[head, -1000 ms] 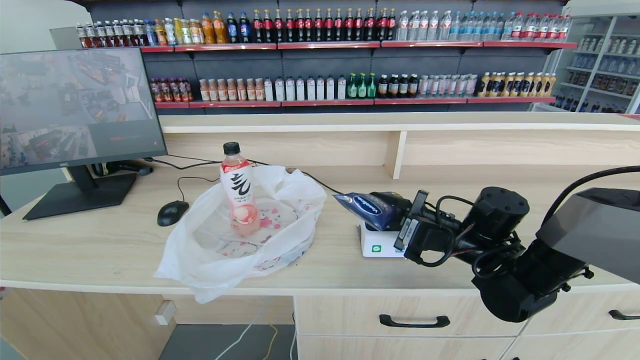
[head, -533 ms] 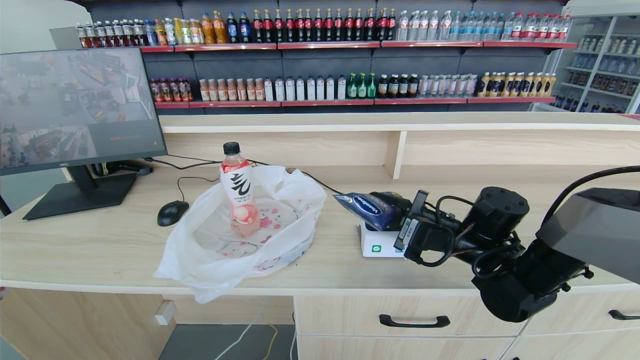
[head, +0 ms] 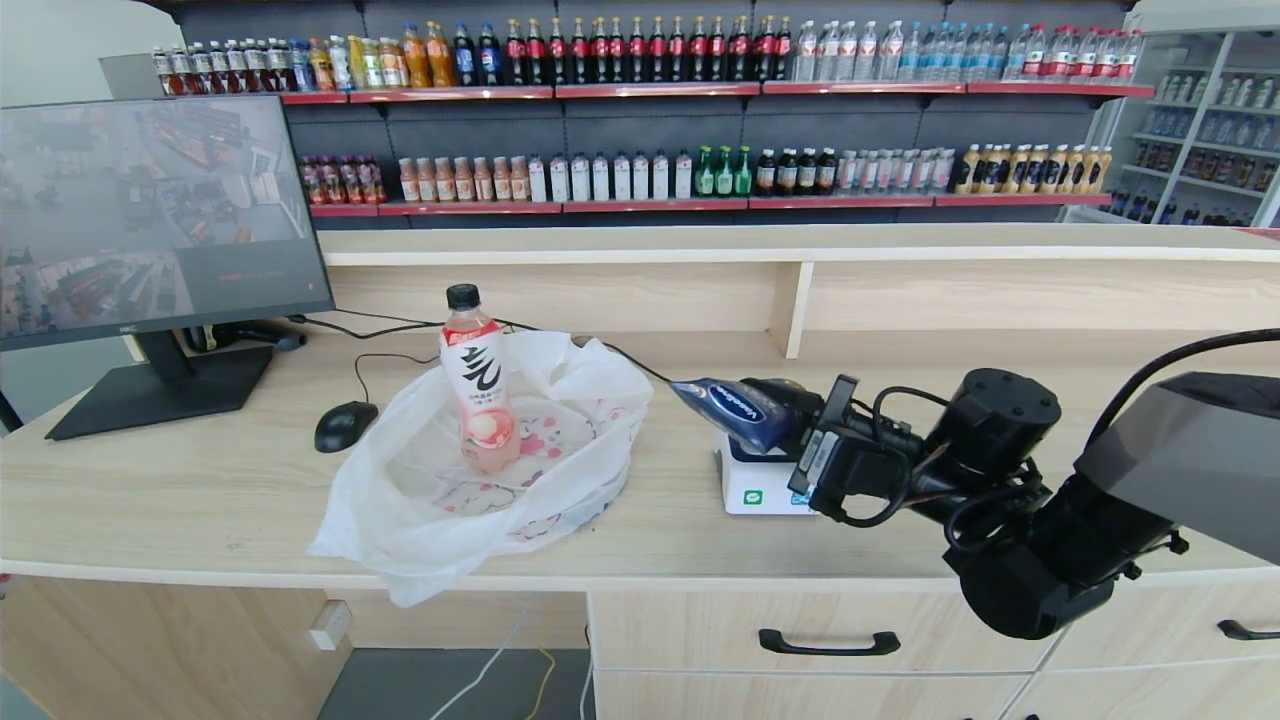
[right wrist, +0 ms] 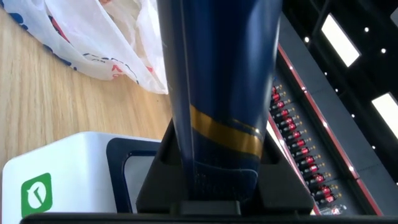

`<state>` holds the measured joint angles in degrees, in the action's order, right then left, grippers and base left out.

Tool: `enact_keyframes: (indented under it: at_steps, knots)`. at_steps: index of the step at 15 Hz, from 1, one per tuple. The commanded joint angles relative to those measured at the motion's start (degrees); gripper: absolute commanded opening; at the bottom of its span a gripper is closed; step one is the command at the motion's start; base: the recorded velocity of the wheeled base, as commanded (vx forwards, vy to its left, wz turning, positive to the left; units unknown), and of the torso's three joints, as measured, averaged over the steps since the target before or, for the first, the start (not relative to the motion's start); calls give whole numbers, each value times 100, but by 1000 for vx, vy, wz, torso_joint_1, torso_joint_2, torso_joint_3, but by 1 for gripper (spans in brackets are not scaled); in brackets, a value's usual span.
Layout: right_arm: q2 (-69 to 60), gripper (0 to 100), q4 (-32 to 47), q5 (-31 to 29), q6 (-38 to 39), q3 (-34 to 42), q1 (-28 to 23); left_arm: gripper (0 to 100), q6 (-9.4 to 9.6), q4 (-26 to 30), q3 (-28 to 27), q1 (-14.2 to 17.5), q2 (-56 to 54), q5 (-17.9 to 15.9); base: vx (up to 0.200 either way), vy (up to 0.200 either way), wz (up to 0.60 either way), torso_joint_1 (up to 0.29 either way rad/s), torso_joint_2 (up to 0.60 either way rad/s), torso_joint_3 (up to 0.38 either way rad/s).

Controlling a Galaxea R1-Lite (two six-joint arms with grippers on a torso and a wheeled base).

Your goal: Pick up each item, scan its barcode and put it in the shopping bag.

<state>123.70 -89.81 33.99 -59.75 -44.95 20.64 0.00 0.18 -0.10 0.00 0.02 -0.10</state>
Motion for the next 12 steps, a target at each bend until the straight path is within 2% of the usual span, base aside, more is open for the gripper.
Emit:
enact_keyframes:
  at_steps: [1, 7, 10, 12]
  knots:
    - [-118, 0, -19, 3, 68, -102, 10, 100, 0, -1, 1, 0, -2, 1, 0, 0, 0, 0, 0, 0]
    - [-698, 0, -19, -191, 1044, -682, 239, 100, 0, -1, 1, 0, -2, 1, 0, 0, 0, 0, 0, 0]
    - [-1243, 0, -19, -1149, 2020, -735, 362, 100, 0, -1, 1, 0, -2, 1, 0, 0, 0, 0, 0, 0]
    - [-1524, 0, -19, -1720, 2995, -708, 406, 100, 0, -1, 1, 0, -2, 1, 0, 0, 0, 0, 0, 0]
